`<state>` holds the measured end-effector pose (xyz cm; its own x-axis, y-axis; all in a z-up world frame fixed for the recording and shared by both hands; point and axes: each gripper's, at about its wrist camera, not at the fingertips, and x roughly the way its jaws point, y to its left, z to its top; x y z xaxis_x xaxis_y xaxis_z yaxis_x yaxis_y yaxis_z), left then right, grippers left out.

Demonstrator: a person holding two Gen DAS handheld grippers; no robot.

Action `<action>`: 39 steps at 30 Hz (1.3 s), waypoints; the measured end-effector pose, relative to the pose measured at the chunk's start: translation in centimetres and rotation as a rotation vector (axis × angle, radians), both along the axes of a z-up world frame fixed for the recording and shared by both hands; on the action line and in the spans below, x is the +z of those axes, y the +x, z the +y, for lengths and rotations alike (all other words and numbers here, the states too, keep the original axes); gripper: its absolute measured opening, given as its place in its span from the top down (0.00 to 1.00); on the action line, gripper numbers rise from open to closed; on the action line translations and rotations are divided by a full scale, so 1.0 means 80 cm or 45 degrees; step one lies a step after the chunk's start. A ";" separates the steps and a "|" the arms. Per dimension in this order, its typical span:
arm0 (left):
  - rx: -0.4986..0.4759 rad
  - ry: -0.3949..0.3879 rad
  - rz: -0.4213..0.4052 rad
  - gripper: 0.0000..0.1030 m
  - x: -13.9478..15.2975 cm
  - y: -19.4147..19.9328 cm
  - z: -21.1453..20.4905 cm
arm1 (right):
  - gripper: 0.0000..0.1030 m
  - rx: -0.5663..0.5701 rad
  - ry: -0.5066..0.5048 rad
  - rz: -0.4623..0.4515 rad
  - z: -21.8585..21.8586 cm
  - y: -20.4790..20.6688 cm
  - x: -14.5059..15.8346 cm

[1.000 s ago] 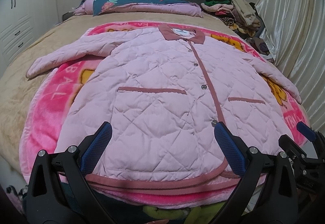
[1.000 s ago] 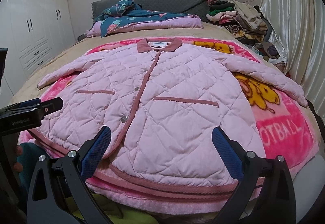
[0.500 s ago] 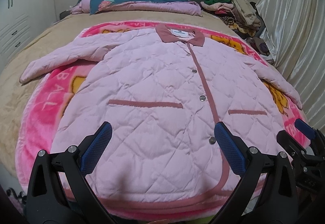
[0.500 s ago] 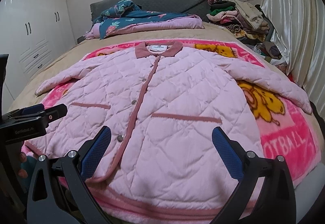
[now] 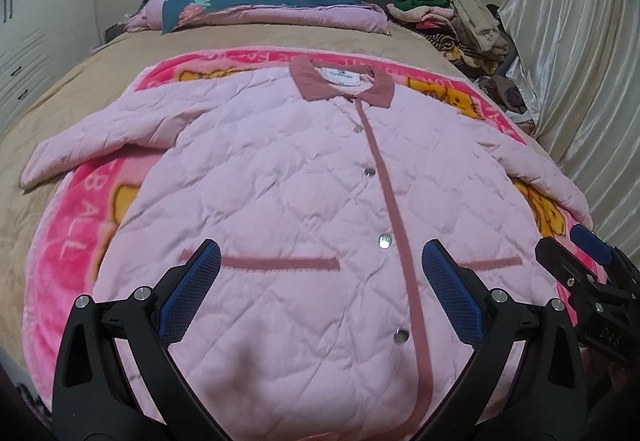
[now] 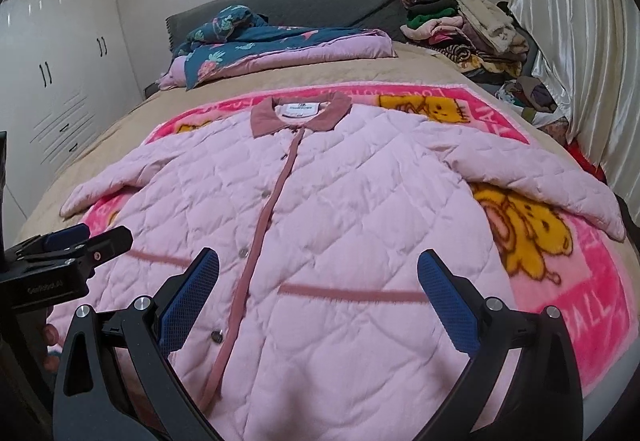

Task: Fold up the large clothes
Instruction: 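Move the right tool over the sleeve nearest it and grasp its cuff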

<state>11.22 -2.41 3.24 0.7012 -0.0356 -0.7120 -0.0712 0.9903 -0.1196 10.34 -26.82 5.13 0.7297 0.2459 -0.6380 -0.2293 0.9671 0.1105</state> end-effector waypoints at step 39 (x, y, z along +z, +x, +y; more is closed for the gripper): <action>-0.098 0.046 0.038 0.08 0.000 0.170 -0.066 | 0.04 -0.610 0.134 0.061 -0.235 0.166 -0.033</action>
<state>24.81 -7.66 3.22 0.6759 -0.0626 -0.7343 0.0024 0.9966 -0.0828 23.58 -45.62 2.48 0.7468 -0.0451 -0.6635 0.2463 0.9455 0.2130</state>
